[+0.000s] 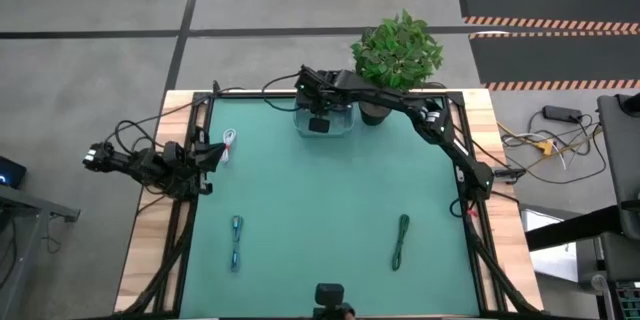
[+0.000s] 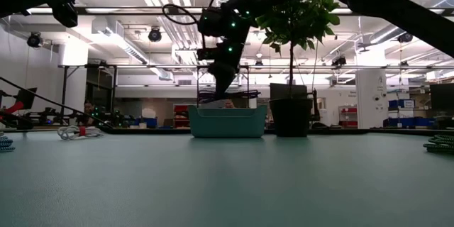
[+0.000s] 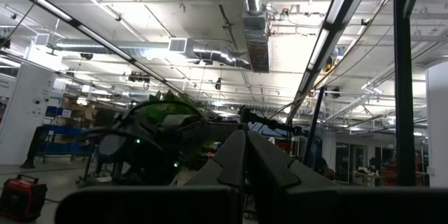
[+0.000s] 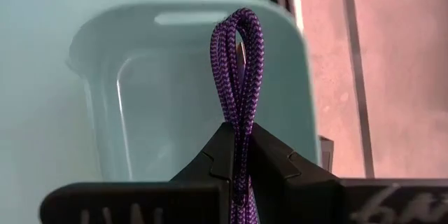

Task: Pick and place USB-C Cables
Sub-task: Put the purple charger cable into the green bin, then put the white charger cable into the green bin

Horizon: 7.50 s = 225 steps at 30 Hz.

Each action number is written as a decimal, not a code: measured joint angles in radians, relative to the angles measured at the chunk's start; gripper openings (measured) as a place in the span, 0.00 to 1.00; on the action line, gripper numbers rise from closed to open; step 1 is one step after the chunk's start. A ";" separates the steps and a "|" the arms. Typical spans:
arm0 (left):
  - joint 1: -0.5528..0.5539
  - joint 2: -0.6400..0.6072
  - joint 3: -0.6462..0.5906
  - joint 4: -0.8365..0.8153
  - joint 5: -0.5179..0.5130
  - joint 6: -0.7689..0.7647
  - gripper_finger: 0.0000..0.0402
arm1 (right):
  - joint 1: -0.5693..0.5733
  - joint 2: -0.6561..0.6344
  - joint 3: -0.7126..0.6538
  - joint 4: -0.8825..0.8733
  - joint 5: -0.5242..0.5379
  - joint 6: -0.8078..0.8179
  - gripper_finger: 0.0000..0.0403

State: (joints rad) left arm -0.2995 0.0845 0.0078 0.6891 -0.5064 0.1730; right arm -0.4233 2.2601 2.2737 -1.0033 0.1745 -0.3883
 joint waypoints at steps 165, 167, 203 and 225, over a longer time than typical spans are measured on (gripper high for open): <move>0.000 0.000 0.000 0.010 0.000 0.050 0.00 | -0.022 0.053 -0.148 0.200 0.001 -0.042 0.06; 0.000 0.000 0.000 0.011 0.000 0.051 0.00 | -0.022 0.053 -0.148 0.200 0.001 -0.042 0.06; 0.000 0.000 0.000 0.009 -0.001 0.052 0.00 | -0.019 0.051 -0.109 0.138 0.003 0.029 0.23; 0.000 0.133 0.000 -0.041 -0.083 -0.019 0.00 | 0.328 -0.117 -0.045 -0.186 0.152 0.168 0.15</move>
State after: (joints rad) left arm -0.2993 0.2172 0.0078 0.6483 -0.5896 0.1540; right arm -0.0952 2.1430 2.2288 -1.1889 0.3261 -0.2205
